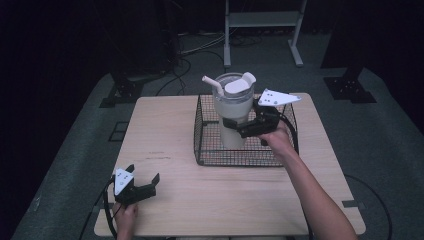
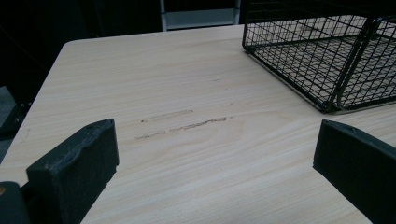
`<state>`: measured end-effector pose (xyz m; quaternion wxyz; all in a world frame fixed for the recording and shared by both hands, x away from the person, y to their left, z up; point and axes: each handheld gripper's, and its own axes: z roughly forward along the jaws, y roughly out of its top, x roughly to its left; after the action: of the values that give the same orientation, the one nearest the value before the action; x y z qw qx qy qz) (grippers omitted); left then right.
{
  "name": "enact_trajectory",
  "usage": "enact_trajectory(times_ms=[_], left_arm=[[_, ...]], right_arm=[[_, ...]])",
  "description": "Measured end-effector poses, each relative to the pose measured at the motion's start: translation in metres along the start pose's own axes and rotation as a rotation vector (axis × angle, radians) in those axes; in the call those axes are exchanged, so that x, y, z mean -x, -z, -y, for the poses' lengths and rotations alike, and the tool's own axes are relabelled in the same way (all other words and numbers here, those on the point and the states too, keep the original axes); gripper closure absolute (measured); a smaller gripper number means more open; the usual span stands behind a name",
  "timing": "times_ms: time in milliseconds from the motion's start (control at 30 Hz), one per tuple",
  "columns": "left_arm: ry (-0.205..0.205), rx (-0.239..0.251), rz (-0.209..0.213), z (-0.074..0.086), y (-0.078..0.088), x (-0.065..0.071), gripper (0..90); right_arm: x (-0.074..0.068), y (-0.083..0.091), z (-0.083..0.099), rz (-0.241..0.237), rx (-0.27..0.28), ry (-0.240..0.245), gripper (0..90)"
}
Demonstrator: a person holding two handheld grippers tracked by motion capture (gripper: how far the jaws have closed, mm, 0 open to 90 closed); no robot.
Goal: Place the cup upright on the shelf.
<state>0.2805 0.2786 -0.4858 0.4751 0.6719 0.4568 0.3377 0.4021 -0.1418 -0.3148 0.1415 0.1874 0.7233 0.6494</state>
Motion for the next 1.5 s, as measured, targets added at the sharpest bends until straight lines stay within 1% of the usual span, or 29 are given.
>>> enact_trajectory(times_ms=[100,200,267,333,467,533,633,800,867,933,1033,1133,1200,1300,1367,1500], left_arm=[[0.002,0.003,0.001,0.000,0.000,0.000,0.0],[0.000,0.001,0.002,0.000,0.000,-0.001,0.0],[0.004,0.004,0.002,0.000,0.000,-0.001,0.0],[0.009,0.006,0.004,0.000,0.001,-0.001,0.0],[0.010,0.007,0.006,0.000,0.001,-0.001,0.0],[0.011,0.008,0.005,0.000,0.001,-0.001,0.0],[0.010,0.008,0.005,0.000,0.001,-0.001,0.0],[0.010,0.008,0.005,0.000,0.001,-0.001,0.0],[0.011,0.009,0.006,0.000,0.001,-0.001,0.0],[0.013,0.009,0.006,0.000,0.001,-0.002,0.0],[0.014,0.011,0.007,0.000,0.001,-0.002,0.0],[0.015,0.012,0.007,0.000,0.001,-0.002,0.0],[0.016,0.013,0.007,0.000,0.002,-0.002,0.0],[0.016,0.014,0.008,0.000,0.002,-0.002,0.0],[0.016,0.017,0.008,0.001,0.001,-0.002,0.0],[0.016,0.017,0.008,0.001,0.002,-0.002,0.0]], right_arm=[[0.008,-0.008,-0.002,0.004,-0.004,-0.003,6.9],[0.016,-0.016,-0.002,0.005,0.004,-0.011,6.9],[0.021,-0.021,0.000,0.006,0.013,-0.015,6.9],[0.025,-0.027,0.002,0.005,0.009,-0.022,6.9],[0.033,-0.037,0.009,0.008,-0.011,-0.016,6.9],[0.036,-0.042,0.013,0.005,-0.021,-0.027,6.9],[0.042,-0.050,0.019,0.005,-0.039,-0.019,6.9],[0.051,-0.063,0.033,-0.005,-0.057,-0.046,6.9],[0.053,-0.067,0.038,-0.008,-0.068,-0.050,6.9],[0.056,-0.071,0.043,-0.006,-0.079,-0.042,6.8],[0.060,-0.077,0.050,-0.004,-0.098,-0.048,6.8],[0.065,-0.082,0.057,-0.012,-0.109,-0.047,6.8],[0.067,-0.085,0.062,-0.012,-0.127,-0.059,6.9],[0.071,-0.089,0.068,-0.008,-0.150,-0.056,6.9],[0.073,-0.091,0.071,-0.007,-0.169,-0.066,6.9],[0.079,-0.096,0.078,-0.003,-0.201,-0.072,6.9]])
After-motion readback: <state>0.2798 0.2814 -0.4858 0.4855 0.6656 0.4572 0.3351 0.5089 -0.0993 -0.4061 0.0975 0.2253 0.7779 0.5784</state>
